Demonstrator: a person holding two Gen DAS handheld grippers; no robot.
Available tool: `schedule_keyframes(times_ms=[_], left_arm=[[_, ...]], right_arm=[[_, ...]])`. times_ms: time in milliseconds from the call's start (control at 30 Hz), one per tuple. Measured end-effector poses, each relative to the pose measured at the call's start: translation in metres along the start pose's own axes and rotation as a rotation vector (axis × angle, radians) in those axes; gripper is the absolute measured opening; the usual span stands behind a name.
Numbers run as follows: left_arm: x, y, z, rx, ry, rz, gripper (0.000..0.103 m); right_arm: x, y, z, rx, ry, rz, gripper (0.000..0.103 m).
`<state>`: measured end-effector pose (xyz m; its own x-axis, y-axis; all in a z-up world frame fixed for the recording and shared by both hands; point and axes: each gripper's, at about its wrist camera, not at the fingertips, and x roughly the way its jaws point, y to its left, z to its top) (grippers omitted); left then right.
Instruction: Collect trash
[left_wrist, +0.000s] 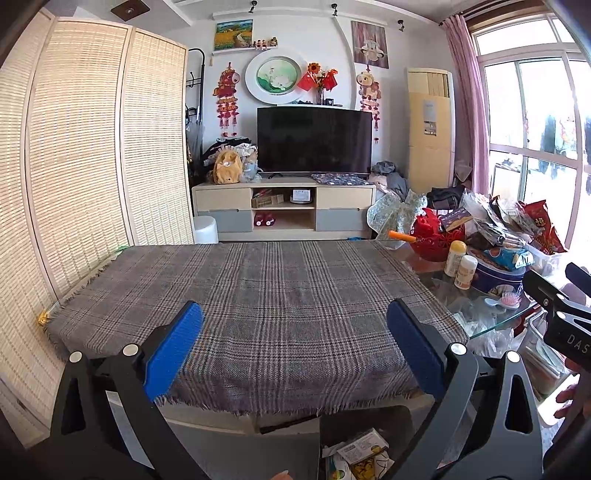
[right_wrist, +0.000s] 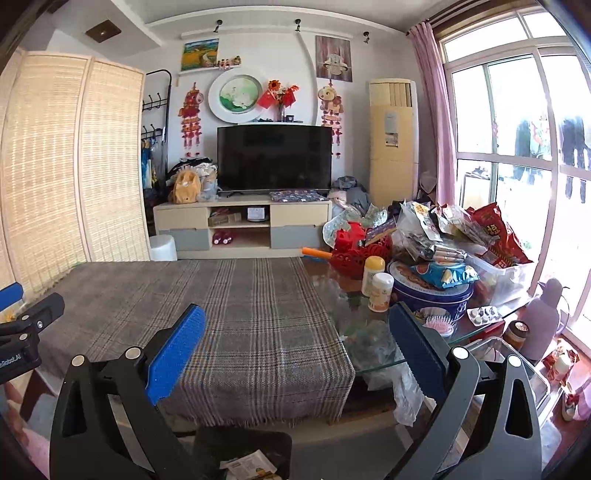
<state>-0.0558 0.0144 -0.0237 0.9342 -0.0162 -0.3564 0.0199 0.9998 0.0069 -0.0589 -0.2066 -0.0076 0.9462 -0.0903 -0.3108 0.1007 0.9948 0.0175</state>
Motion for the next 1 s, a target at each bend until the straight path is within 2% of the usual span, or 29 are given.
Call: schedule_keyframes(times_ms=[1000], left_arm=[[-0.0029,0.0047,0.0051,-0.002,-0.012,0.004,0.095]], right_arm=[[0.0035,0.0042,0.0049,-0.004,-0.001,0.016,0.100]])
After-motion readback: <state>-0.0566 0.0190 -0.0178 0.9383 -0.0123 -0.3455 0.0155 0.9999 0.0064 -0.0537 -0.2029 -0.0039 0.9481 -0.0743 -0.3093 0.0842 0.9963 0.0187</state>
